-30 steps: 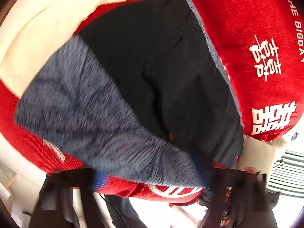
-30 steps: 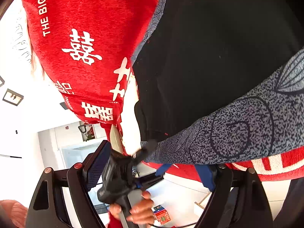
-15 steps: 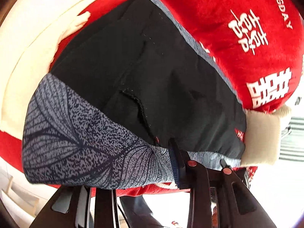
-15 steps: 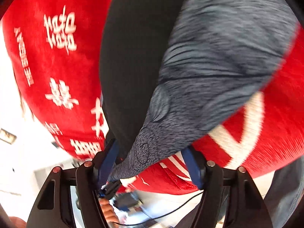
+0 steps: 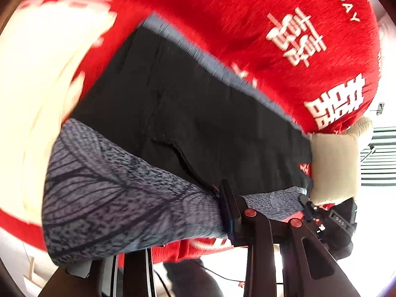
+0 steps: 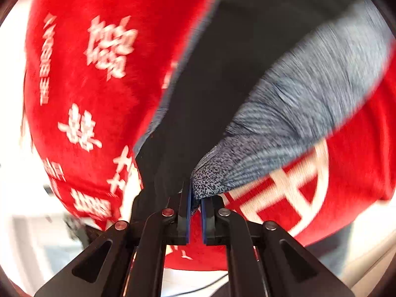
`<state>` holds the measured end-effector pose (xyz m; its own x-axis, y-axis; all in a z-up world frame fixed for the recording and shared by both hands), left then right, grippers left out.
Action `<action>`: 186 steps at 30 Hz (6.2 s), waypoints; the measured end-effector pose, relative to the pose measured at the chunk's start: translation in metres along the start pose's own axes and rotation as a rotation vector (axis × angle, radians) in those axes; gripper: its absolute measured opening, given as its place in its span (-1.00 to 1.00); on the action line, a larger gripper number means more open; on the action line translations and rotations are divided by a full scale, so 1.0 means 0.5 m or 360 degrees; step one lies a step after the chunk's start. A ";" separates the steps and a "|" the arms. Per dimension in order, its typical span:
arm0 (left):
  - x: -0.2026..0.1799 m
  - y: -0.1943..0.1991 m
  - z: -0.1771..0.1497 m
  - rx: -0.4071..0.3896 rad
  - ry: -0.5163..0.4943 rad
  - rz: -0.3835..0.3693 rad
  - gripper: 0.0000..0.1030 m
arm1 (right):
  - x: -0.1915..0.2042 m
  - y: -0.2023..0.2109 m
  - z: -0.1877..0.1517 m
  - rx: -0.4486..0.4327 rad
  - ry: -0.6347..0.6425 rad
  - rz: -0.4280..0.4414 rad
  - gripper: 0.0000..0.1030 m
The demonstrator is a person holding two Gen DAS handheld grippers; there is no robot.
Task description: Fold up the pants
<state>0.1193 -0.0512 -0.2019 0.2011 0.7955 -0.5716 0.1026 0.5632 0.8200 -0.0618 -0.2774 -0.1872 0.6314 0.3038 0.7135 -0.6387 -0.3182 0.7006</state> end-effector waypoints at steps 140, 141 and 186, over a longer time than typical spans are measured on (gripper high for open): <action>-0.787 -0.573 0.027 0.0172 -0.0269 -0.0062 -0.77 | -0.257 0.484 0.576 0.0160 0.0390 0.0158 -0.95; -0.795 -0.579 0.040 0.0167 -0.0279 -0.0056 -0.77 | -0.251 0.485 0.599 0.0131 0.0424 0.0127 -0.95; -0.723 -0.716 0.160 -0.0016 -0.0665 0.0691 0.24 | -0.403 0.201 0.918 0.0014 0.0803 -0.0966 -0.50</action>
<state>0.0878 -0.5583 -0.2864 0.5884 0.7993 -0.1219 -0.0834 0.2099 0.9742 -0.0510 -0.7830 -0.2635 0.5913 0.7968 0.1246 -0.2415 0.0276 0.9700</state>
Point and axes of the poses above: each gripper's, at about its wrist camera, not at the fingertips, and y roughly against the way its jaws point, x to its left, z to its top, the point moved 10 cm from there along -y, roughly the way its jaws point, and after that the axes turned 1 degree about x, right-handed, at the moved point
